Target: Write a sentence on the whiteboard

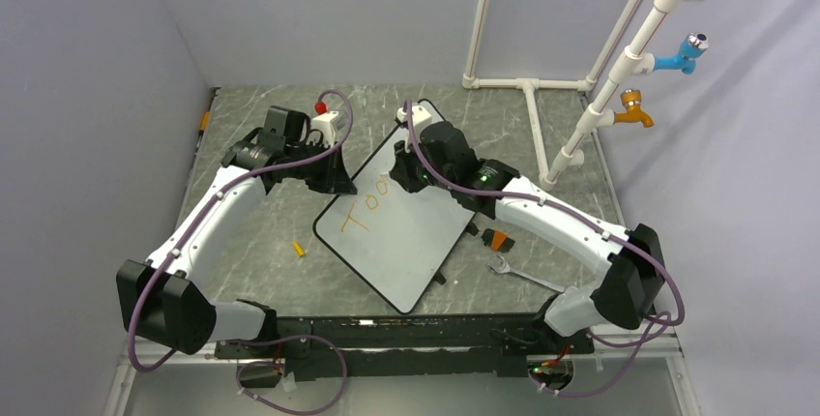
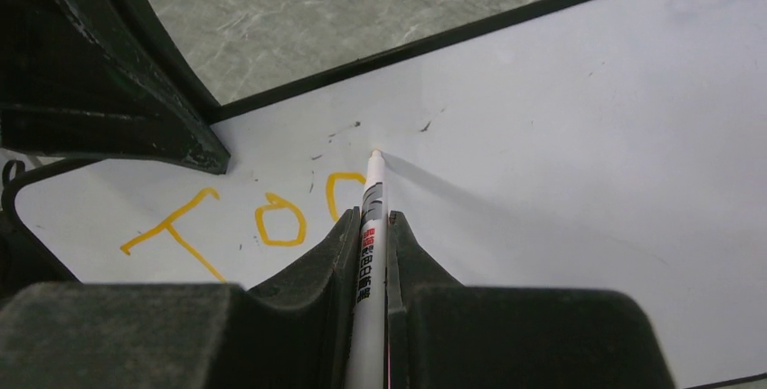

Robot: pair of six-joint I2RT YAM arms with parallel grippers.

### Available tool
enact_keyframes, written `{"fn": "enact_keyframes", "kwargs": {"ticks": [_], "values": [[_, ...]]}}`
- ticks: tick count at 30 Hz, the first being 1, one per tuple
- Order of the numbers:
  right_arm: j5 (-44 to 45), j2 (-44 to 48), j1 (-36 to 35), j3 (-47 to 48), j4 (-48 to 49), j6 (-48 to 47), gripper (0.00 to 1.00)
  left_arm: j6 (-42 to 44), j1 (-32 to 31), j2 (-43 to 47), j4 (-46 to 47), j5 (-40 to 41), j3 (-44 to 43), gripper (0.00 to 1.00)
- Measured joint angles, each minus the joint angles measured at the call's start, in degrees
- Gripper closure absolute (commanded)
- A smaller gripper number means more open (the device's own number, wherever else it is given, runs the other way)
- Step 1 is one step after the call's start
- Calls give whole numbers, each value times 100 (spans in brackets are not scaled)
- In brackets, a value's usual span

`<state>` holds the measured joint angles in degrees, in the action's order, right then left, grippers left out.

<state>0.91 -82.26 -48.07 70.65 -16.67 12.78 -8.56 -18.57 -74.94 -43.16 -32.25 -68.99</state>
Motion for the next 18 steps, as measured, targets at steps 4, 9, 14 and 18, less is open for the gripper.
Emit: {"fn": "enact_keyframes", "kwargs": {"ticks": [4,9,14,18], "values": [[9,-85,0,138,-2,-24,100,11,0,0,-2,2,0,100],[7,-173,4,280,-2,-35,100,11,0,0,0,0,0,100],[4,-208,4,332,0,-37,100,11,0,0,-2,0,0,100],[4,-205,4,326,4,-33,100,11,0,0,0,0,0,100]]}}
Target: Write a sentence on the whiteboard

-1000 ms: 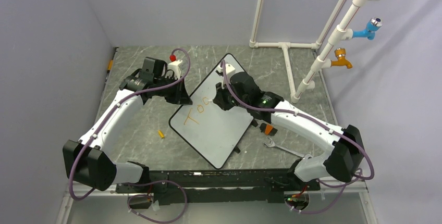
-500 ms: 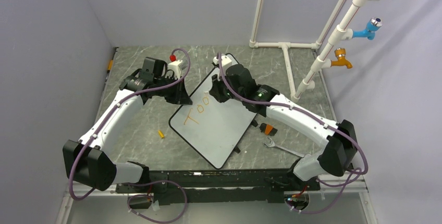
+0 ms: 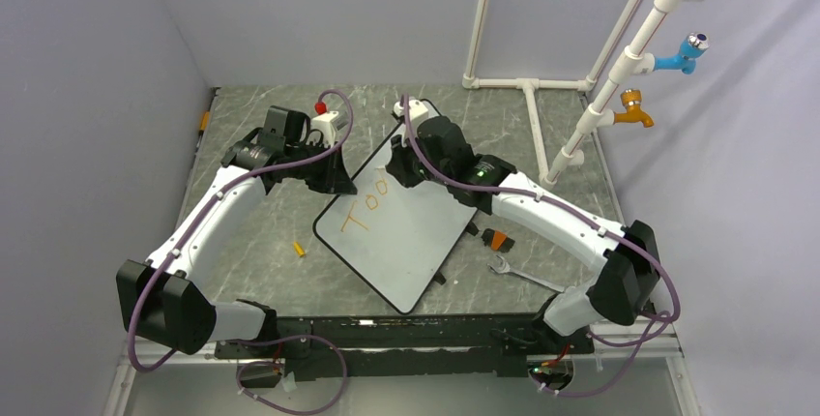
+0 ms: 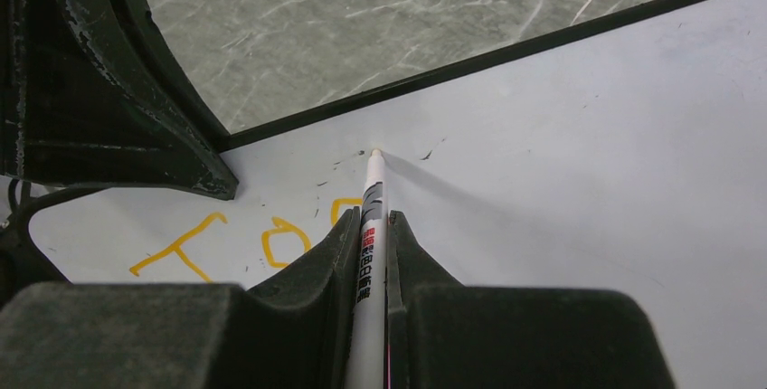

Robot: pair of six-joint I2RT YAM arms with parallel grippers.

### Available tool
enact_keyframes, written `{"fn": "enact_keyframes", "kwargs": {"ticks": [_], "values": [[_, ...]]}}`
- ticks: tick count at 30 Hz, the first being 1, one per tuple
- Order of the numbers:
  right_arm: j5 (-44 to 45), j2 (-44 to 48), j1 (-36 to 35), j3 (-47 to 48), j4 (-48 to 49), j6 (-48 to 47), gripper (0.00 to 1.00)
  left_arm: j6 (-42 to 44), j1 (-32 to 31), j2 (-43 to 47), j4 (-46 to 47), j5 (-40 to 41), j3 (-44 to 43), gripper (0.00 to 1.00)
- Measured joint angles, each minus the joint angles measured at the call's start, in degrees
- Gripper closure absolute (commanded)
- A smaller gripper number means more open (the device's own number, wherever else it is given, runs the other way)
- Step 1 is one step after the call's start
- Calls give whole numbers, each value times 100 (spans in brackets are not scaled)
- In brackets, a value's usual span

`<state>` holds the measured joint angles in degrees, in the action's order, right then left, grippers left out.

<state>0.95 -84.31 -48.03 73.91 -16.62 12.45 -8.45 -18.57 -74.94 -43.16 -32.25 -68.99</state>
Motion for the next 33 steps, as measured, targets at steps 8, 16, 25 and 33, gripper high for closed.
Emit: {"fn": "enact_keyframes", "kwargs": {"ticks": [8,16,25,33], "values": [[-59,251,7,-450,216,63,100,2,0,0,-4,7,0,100],[-125,575,11,-953,219,164,100,2,0,0,-2,7,0,100],[-74,654,11,-1088,251,197,100,2,-2,0,-2,13,0,100],[131,688,-2,-1062,107,195,100,2,-2,4,2,0,0,100]]}}
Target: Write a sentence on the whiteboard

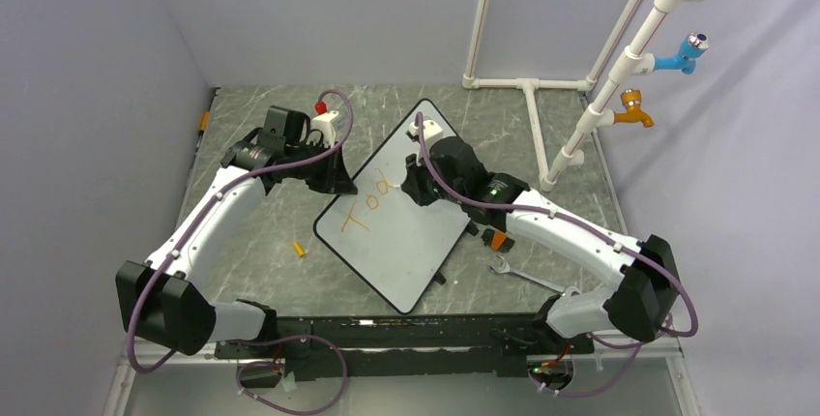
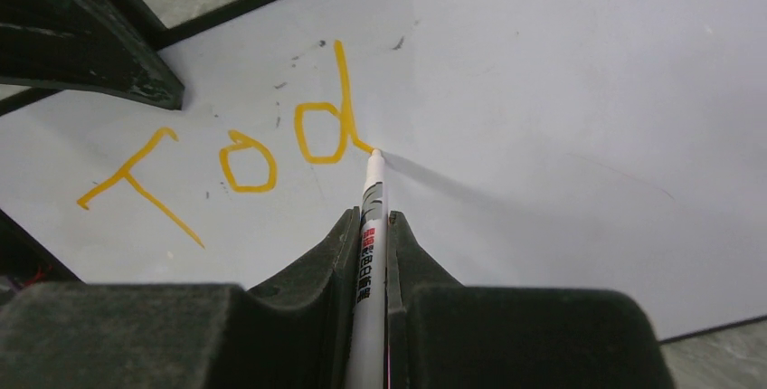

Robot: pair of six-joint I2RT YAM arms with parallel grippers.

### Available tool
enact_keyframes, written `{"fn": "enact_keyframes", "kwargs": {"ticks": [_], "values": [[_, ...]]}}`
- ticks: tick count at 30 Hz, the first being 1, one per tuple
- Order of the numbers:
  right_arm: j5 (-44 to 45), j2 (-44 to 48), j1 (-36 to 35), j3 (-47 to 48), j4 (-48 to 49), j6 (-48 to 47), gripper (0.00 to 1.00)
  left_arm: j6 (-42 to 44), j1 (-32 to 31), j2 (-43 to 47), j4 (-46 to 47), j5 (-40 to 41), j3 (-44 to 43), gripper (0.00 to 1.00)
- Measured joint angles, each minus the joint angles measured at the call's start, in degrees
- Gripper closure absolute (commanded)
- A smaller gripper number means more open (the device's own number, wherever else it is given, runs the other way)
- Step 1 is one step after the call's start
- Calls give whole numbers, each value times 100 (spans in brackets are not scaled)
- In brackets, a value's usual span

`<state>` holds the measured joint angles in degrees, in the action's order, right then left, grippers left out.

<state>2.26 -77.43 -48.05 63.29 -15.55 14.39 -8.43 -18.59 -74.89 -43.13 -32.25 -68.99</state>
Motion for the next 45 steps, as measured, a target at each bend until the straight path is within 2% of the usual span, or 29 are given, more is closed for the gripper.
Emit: {"fn": "enact_keyframes", "kwargs": {"ticks": [6,13,24,45], "values": [[269,142,0,251,-522,-7,100,-4,-24,87,33,-39,0,100],[507,483,70,378,-448,-42,100,-7,-31,103,35,-39,0,100],[44,70,533,380,-155,-24,100,-7,-31,103,35,-39,0,100],[-546,-258,544,490,70,24,100,-7,-37,103,33,-13,0,100]]}}
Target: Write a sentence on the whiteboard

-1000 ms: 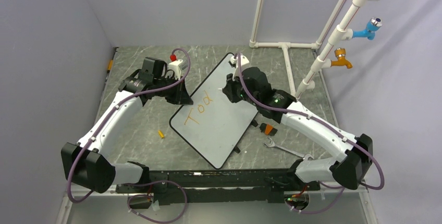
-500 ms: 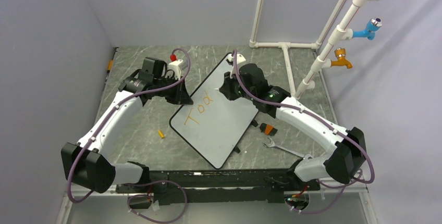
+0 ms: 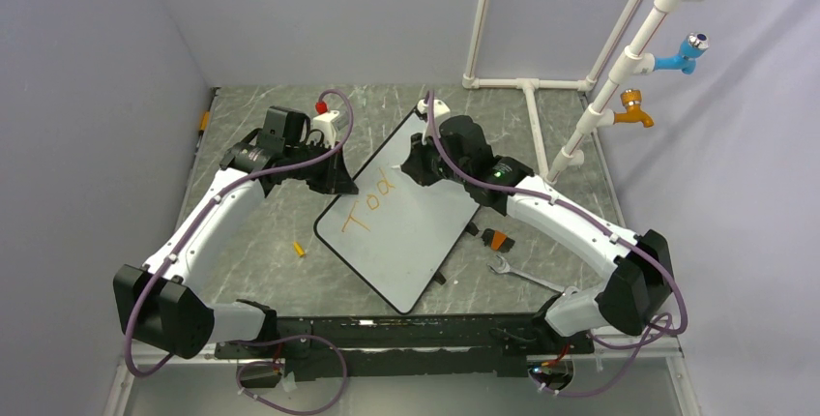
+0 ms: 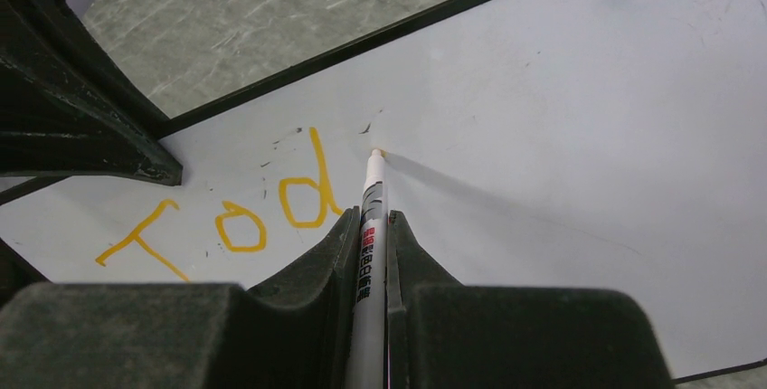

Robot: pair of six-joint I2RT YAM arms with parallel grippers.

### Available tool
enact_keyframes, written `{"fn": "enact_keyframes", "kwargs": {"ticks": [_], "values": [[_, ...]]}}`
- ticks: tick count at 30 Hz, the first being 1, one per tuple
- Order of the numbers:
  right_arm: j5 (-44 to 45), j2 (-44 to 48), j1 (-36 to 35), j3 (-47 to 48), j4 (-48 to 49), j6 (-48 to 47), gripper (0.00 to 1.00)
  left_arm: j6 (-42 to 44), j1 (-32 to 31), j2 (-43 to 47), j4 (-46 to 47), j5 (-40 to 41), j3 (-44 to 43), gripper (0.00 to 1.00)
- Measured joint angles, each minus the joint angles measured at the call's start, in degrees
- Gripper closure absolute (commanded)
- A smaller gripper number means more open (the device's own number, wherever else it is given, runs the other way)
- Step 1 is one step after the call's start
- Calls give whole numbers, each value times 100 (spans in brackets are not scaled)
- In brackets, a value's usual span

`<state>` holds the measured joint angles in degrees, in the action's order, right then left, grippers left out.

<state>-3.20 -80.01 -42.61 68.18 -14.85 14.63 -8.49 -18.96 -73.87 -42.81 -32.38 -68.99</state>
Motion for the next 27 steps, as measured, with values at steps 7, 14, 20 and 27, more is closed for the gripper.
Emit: {"fn": "enact_keyframes", "kwargs": {"ticks": [7,14,20,27], "values": [[-313,0,2,-4,0,59,100,0,0,0,0,0,0,100],[-525,133,2,-275,109,188,100,0,0,0,-7,17,0,100],[-540,275,2,-507,125,227,100,0,0,0,-7,20,0,100],[-424,291,-2,-527,116,227,100,0,-4,0,-7,28,0,100]]}}
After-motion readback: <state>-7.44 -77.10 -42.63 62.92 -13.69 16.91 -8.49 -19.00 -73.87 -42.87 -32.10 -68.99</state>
